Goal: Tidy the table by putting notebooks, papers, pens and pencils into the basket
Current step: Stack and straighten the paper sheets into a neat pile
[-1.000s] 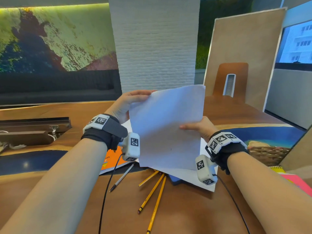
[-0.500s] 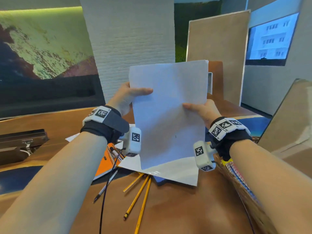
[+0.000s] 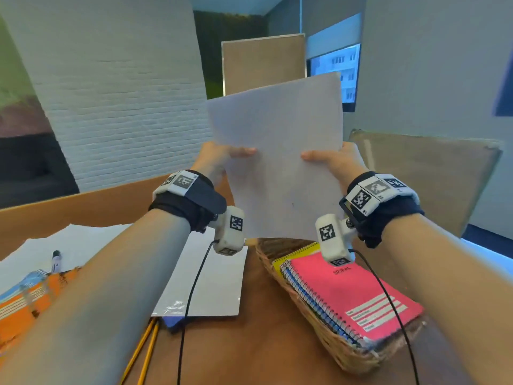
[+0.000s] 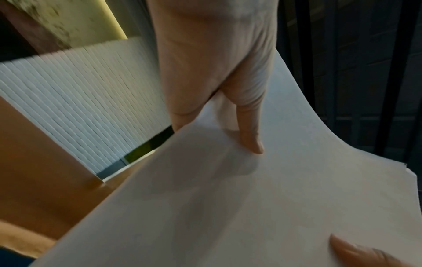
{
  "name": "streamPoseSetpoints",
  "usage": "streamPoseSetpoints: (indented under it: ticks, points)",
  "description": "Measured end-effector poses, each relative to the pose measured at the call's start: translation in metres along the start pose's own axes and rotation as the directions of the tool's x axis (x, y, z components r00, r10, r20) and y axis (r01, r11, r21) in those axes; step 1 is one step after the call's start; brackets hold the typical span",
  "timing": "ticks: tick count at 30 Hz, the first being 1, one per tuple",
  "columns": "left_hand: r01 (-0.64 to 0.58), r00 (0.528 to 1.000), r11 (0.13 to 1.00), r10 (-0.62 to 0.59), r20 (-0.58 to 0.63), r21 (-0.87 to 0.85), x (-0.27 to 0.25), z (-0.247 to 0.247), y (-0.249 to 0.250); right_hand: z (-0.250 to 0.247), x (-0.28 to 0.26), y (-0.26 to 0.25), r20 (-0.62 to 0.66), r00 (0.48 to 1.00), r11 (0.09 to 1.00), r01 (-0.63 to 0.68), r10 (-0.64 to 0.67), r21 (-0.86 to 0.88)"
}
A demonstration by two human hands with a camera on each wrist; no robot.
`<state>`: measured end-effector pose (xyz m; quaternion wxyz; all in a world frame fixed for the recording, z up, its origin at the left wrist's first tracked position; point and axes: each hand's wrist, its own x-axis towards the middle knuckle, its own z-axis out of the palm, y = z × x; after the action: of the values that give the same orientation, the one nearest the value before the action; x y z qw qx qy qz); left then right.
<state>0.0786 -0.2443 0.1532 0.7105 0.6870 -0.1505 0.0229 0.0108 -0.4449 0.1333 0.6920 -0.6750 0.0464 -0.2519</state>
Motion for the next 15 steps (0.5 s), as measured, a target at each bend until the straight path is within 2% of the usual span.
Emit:
streamPoseSetpoints:
  ticks: [6, 8, 11, 15]
  points:
    - [0.048, 0.996, 0.998, -0.044, 0.081, -0.042, 0.020, 0.074, -0.011, -0.059, 0.008, -0.003, -0.162, 0.987, 0.996, -0.003, -0.010, -0.085]
    - [0.086, 0.988, 0.993, -0.075, 0.138, -0.075, 0.027, 0.098, -0.018, -0.080, 0.009, 0.000, -0.217, 0.976, 0.994, -0.011, -0.013, -0.109]
    - [0.076, 0.977, 0.995, -0.061, 0.206, -0.070, 0.033, 0.134, -0.027, -0.109, 0.006, 0.006, -0.273, 0.962, 0.989, -0.011, -0.030, -0.148]
    - [0.144, 0.949, 0.985, -0.111, 0.296, -0.091, 0.039, 0.170, -0.044, -0.140, 0.002, 0.022, -0.354, 0.935, 0.974, -0.051, -0.031, -0.219]
